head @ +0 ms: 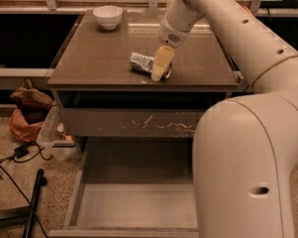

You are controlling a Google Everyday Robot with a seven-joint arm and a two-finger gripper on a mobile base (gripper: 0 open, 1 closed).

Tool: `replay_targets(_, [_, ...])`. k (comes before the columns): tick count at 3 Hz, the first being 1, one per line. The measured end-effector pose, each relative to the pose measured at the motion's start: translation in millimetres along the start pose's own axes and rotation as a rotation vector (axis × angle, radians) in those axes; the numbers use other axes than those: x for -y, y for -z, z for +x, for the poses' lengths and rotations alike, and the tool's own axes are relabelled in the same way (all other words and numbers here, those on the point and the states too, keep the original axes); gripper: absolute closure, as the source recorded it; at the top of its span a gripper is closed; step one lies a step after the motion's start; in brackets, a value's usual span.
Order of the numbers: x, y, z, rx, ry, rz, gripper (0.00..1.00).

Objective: Place redbull can into middle drawer

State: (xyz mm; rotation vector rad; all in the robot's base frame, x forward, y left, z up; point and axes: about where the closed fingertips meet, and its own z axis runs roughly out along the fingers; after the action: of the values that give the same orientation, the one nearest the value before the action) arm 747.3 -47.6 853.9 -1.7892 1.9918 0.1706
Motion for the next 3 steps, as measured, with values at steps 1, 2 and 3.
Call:
replay_targets(1, [-5, -11, -10, -0.021, -0.001, -0.042, 0.0])
replay_targets(2, [-9, -21, -11, -0.044, -0.008, -0.069, 0.17])
replay_targets(3, [-9, -21, -11, -0.044, -0.008, -0.069, 0.4])
